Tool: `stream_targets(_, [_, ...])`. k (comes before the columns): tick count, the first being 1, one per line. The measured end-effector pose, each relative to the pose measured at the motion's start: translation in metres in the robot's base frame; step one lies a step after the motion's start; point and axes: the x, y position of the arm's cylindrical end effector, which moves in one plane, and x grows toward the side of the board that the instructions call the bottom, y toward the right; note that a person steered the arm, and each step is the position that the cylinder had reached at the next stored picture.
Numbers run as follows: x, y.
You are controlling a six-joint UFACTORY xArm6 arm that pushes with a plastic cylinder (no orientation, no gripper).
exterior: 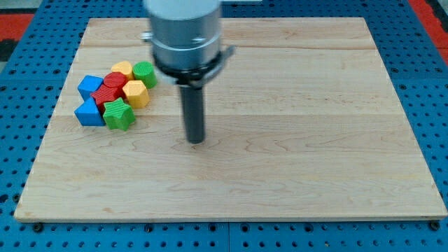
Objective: Slightly touch the bottom side of blue triangle
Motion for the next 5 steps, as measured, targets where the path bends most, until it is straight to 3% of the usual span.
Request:
stream_targets(1, [0.000,-0.054])
stream_targets(3, [0.000,-0.069])
stream_targets(5, [0.000,-0.120])
